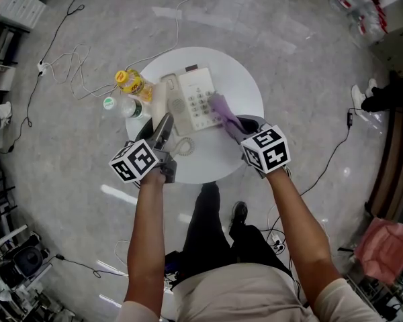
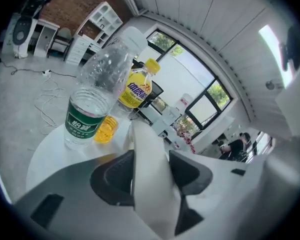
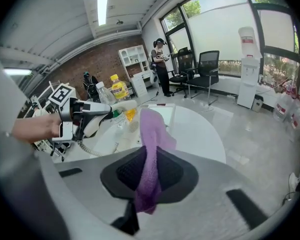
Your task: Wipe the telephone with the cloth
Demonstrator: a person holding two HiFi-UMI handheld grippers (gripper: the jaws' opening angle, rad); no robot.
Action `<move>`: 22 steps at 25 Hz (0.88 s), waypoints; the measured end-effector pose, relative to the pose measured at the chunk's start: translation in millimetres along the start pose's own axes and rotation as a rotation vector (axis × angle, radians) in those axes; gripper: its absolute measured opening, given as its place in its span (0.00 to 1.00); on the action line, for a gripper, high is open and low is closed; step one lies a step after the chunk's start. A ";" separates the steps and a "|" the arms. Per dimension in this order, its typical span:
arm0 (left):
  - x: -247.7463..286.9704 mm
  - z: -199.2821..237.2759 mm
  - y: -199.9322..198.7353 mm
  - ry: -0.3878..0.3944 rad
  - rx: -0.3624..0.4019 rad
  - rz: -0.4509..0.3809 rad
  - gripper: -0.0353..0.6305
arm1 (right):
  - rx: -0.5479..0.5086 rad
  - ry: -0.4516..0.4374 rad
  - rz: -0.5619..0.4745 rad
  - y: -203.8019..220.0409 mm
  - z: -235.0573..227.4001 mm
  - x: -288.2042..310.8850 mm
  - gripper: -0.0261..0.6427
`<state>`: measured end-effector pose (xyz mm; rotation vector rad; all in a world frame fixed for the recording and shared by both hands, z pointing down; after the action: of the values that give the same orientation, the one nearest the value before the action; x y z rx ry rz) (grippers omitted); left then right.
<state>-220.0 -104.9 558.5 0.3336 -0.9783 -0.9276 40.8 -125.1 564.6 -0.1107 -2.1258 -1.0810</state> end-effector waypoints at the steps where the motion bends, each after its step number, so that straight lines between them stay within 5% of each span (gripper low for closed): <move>1: -4.9 -2.9 -1.7 0.030 -0.022 -0.009 0.37 | 0.001 -0.006 -0.018 -5.3 2.8 -2.4 0.09; 4: -20.8 -19.7 -8.1 0.145 -0.069 -0.032 0.37 | 0.087 -0.081 -0.127 -25.4 14.0 -8.1 0.09; 9: -47.5 -64.6 -19.0 0.314 -0.124 -0.006 0.37 | 0.584 -0.393 -0.528 -66.8 31.7 -12.8 0.09; 11: -53.5 -81.9 -16.8 0.384 -0.140 0.006 0.37 | 0.657 -0.492 -0.636 -81.1 40.3 -11.4 0.09; 16: -60.9 -110.9 -14.0 0.497 -0.211 0.011 0.37 | 0.813 -0.636 -0.677 -77.4 62.4 -0.9 0.09; 22: -60.9 -111.3 -18.1 0.510 -0.264 0.002 0.37 | 0.937 -0.777 -0.631 -66.0 75.7 -8.1 0.09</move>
<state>-151.5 -83.7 452.3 0.3224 -0.3837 -0.8971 -21.9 -110.3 487.1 0.7335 -3.2874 -0.2016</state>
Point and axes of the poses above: the fingertips, and each gripper's own axes: x forward along the fingers, z to its left, y out of its underside, the point moved 7 cm from there along -x, backward along the fingers, and after that the axes turned 10 degrees about -y, right-handed, at the moved point
